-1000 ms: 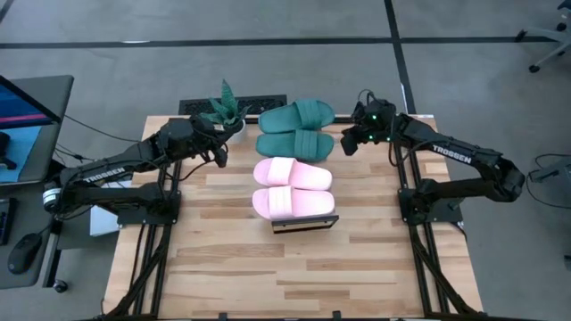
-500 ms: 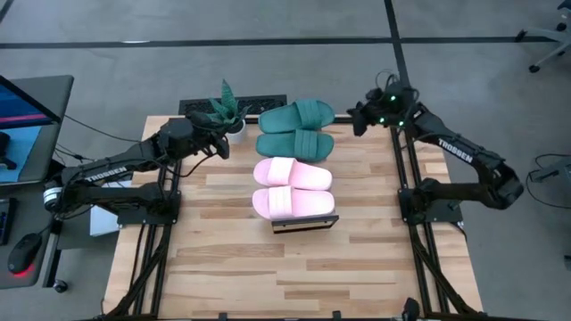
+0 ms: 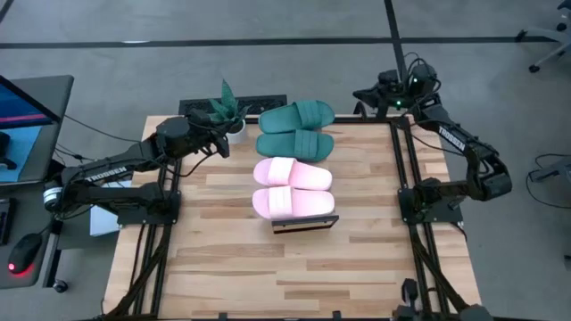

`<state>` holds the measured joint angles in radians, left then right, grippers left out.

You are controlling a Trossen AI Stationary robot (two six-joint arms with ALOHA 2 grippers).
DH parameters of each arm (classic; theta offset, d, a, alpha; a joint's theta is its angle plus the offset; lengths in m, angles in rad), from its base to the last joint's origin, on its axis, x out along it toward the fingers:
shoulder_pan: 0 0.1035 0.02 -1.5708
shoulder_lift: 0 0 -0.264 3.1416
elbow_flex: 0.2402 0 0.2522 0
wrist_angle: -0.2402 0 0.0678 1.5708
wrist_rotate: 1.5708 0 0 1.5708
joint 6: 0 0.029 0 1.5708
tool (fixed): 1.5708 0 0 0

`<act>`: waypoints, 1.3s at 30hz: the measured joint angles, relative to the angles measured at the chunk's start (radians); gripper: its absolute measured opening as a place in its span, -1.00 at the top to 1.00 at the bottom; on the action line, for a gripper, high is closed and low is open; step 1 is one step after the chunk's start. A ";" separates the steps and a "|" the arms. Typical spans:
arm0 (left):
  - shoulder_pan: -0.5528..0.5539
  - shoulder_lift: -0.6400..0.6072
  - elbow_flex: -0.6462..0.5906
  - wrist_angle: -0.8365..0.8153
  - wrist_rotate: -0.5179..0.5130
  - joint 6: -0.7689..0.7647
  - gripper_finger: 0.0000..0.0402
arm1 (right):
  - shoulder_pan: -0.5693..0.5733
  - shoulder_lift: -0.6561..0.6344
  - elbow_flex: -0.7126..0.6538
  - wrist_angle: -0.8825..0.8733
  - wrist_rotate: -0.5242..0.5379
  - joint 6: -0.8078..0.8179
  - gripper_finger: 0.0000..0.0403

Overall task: Pick and place slides into the shelf
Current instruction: Adjust the slippers on the shelf

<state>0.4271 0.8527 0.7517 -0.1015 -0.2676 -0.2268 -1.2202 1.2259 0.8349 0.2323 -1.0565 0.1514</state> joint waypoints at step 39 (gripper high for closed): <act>-0.001 0.000 -0.023 0.039 -0.008 -0.048 1.00 | 0.312 0.420 0.739 -0.906 0.812 -0.543 1.00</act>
<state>0.4263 0.8524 0.7292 -0.0624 -0.2756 -0.2752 -0.9085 1.6460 1.5739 -0.6735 -0.2445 -0.3912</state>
